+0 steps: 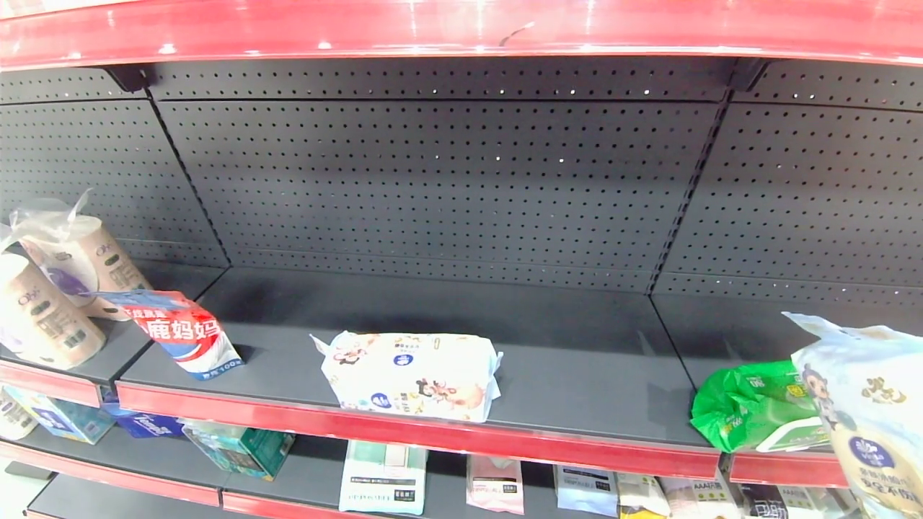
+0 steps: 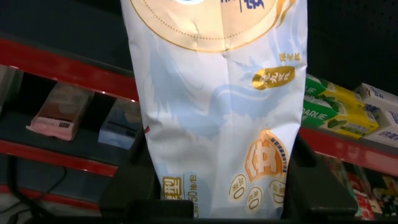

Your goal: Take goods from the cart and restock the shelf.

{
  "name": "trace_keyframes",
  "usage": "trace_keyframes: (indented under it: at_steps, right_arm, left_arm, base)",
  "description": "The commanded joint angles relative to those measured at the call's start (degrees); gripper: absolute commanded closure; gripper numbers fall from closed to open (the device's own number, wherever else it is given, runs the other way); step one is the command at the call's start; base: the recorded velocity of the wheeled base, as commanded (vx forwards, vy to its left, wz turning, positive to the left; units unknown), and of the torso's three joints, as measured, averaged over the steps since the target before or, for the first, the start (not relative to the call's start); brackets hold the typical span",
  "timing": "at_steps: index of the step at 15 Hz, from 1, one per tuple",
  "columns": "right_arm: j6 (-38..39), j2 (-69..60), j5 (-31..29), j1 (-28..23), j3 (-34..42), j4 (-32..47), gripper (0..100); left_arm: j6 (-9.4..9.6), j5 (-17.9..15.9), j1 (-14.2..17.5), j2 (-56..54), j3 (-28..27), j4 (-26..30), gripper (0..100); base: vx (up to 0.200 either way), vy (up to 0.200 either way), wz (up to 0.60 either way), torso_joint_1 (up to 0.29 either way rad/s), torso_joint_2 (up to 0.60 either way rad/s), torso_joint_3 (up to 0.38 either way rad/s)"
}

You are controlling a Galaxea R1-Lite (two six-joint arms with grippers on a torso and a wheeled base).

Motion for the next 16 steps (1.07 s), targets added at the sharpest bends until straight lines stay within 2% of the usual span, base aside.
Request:
trace_keyframes:
  at_steps: [1, 2, 4, 5, 7, 9, 10, 11, 16]
  right_arm:
    - [-0.1, 0.0, -0.1, 0.0, 0.0, 0.0, 100]
    - [-0.1, -0.2, -0.4, 0.0, -0.1, 0.0, 100]
    - [-0.1, -0.4, -0.4, -0.2, -0.2, 0.0, 100]
    - [-0.1, -0.5, -0.4, -0.2, -0.3, 0.0, 100]
    - [-0.1, 0.0, -0.5, -0.1, -0.5, 0.1, 100]
    - [-0.1, 2.2, -0.3, 0.0, -0.8, -0.4, 100]
    - [0.0, 3.0, -0.4, 0.0, -1.7, -0.4, 100]
    - [0.1, 3.8, -0.4, -0.1, -2.5, -0.4, 100]
    - [-0.2, 6.4, -0.6, -0.1, -4.1, 0.0, 100]
  left_arm:
    - [-1.9, 3.0, 2.1, -2.1, 0.9, -0.5, 0]
    - [-2.95, 4.2, 5.1, -2.2, 1.0, -0.4, 0]
    - [-3.66, 3.8, 9.4, -3.3, 2.4, -0.2, 0]
    - [-3.74, 3.7, 9.6, -6.1, 5.1, -0.5, 0]
    - [-3.92, 2.0, 8.9, -8.0, 6.6, -2.7, 0]
    - [-5.68, 0.8, 8.9, -8.0, 9.4, -8.8, 0]
    - [-5.06, 0.4, 8.9, -8.0, 11.2, -12.6, 0]
    - [-3.04, -0.3, 8.9, -8.0, 13.1, -15.4, 0]
    - [-3.74, 0.1, 8.9, -8.0, 13.2, -16.1, 0]
  base:
    - [0.0, 0.0, 0.0, 0.0, 0.0, 0.0]
    - [0.0, 0.0, 0.0, 0.0, 0.0, 0.0]
    - [0.0, 0.0, 0.0, 0.0, 0.0, 0.0]
    - [0.0, 0.0, 0.0, 0.0, 0.0, 0.0]
    - [0.0, 0.0, 0.0, 0.0, 0.0, 0.0]
    - [0.0, 0.0, 0.0, 0.0, 0.0, 0.0]
    - [0.0, 0.0, 0.0, 0.0, 0.0, 0.0]
    - [0.0, 0.0, 0.0, 0.0, 0.0, 0.0]
    - [0.0, 0.0, 0.0, 0.0, 0.0, 0.0]
